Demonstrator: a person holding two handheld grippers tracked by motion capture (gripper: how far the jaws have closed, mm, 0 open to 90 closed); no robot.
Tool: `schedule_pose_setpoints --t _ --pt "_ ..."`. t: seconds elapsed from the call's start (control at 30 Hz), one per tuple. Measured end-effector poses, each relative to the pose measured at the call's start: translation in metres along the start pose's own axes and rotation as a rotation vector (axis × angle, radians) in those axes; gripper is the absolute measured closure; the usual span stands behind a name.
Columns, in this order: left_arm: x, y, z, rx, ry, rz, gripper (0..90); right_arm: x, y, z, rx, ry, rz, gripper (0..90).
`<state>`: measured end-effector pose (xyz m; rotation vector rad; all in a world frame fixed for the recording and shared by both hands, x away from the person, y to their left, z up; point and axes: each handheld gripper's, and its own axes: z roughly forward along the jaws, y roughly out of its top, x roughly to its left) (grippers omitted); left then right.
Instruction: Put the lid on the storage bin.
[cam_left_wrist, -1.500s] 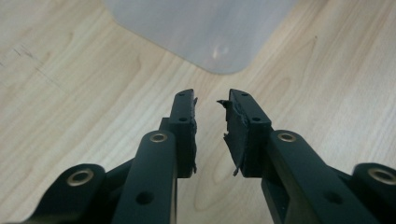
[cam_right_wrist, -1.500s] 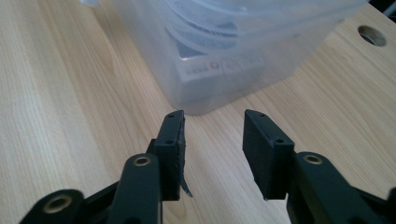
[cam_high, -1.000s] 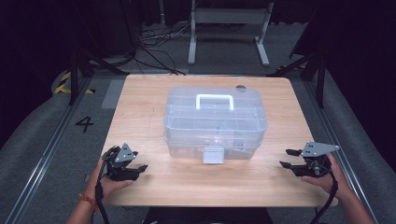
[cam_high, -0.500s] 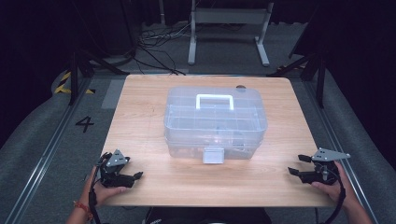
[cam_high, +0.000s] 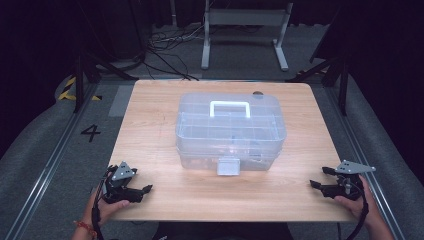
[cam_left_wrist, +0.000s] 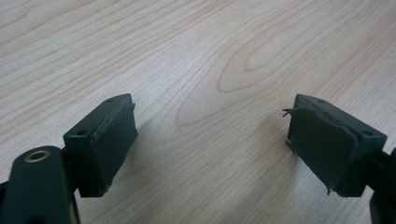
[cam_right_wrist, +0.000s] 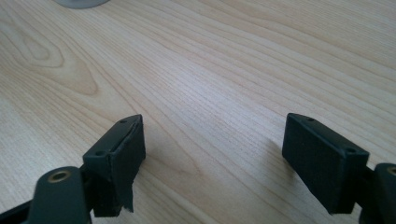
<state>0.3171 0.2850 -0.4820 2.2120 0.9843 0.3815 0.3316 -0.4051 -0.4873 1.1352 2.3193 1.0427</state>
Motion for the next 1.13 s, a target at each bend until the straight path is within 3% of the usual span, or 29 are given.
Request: schedule_pose_setpoints --t 1.13 --pt "0.0006 0.0000 0.0005 -0.001 -0.008 -0.002 15.2 0.0010 -0.0003 -0.0002 0.000 -0.007 0.008 22.0"
